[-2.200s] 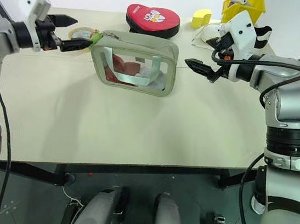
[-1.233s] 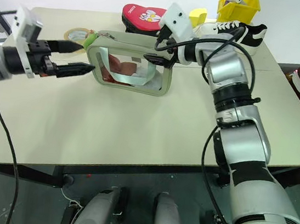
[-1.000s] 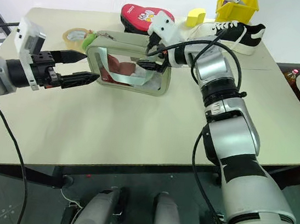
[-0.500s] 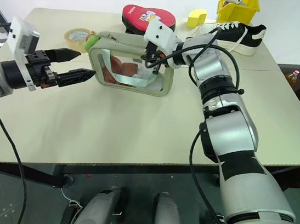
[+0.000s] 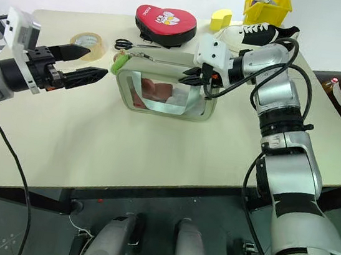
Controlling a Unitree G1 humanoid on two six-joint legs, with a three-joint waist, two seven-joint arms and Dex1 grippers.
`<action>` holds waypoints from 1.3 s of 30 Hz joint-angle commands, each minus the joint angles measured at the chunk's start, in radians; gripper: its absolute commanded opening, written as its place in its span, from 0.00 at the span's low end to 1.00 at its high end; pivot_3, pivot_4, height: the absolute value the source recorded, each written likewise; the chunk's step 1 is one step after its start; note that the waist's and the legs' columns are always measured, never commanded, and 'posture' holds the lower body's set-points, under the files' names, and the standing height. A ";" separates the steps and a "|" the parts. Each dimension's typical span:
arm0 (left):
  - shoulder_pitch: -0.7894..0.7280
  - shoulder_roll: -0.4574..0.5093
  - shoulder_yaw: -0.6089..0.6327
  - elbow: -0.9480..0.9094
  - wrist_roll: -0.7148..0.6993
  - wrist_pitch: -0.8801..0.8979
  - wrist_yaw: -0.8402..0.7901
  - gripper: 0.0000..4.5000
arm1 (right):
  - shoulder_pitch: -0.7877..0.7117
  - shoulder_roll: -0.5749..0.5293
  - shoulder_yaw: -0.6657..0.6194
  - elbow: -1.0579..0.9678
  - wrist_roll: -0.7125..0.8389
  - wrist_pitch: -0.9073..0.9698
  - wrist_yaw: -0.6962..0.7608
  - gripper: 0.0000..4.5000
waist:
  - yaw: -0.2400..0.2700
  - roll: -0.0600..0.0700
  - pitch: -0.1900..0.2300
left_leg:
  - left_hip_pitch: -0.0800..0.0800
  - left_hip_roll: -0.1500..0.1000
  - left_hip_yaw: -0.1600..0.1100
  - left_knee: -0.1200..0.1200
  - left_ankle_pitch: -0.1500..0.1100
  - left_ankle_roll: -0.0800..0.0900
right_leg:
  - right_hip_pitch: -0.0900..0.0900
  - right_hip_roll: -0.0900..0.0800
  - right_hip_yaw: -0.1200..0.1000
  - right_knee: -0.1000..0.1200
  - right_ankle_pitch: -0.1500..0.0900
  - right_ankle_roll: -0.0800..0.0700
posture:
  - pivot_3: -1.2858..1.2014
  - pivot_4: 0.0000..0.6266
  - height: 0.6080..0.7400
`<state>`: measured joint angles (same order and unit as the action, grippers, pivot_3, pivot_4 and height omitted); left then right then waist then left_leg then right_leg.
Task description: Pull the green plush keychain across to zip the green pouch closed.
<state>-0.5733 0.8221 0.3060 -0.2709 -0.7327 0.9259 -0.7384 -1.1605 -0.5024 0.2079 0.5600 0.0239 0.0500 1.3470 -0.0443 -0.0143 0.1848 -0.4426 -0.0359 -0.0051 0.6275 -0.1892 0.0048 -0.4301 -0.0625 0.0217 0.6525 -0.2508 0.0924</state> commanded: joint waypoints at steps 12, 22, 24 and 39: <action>0.008 0.077 0.016 -0.028 -0.014 -0.006 -0.070 1.00 | 0.100 -0.017 -0.002 -0.290 0.049 0.179 -0.046 0.01 | 0.005 0.000 0.000 | 0.000 0.000 0.000 0.000 -0.001 -0.001 | 0.001 -0.001 0.000 -0.002 0.000 -0.001 | 0.52 0.24 1.00; 0.032 0.192 0.023 0.007 -0.004 -0.033 -0.139 1.00 | 0.147 -0.049 0.022 -0.480 0.080 0.398 -0.049 0.01 | 0.003 0.000 0.000 | -0.001 0.000 0.000 0.000 -0.002 -0.002 | 0.000 -0.002 0.000 -0.004 -0.001 -0.006 | 0.52 0.24 1.00; 0.017 0.190 0.013 0.012 -0.003 -0.033 -0.134 1.00 | 0.149 -0.045 0.025 -0.499 0.096 0.446 -0.048 0.01 | 0.004 0.000 0.000 | -0.001 0.000 0.000 0.000 -0.002 -0.002 | 0.001 -0.002 0.000 -0.005 -0.001 -0.006 | 0.52 0.24 1.00; -0.019 0.161 -0.032 0.225 0.121 -0.160 -0.120 1.00 | 0.165 -0.226 -0.098 -0.636 0.171 0.558 -0.092 0.87 | 0.012 0.000 0.000 | -0.002 0.000 0.000 -0.002 -0.002 -0.002 | 0.000 -0.003 0.000 -0.006 -0.001 -0.006 | 0.52 0.24 1.00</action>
<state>-0.5720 0.9784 0.2772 -0.0634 -0.6377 0.8070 -0.8534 -1.0012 -0.6943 0.1658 -0.0113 0.1672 0.5844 1.2592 -0.0323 -0.0144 0.1848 -0.4444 -0.0358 -0.0050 0.6258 -0.1908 0.0025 -0.4302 -0.0653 0.0217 0.6467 -0.2520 0.0865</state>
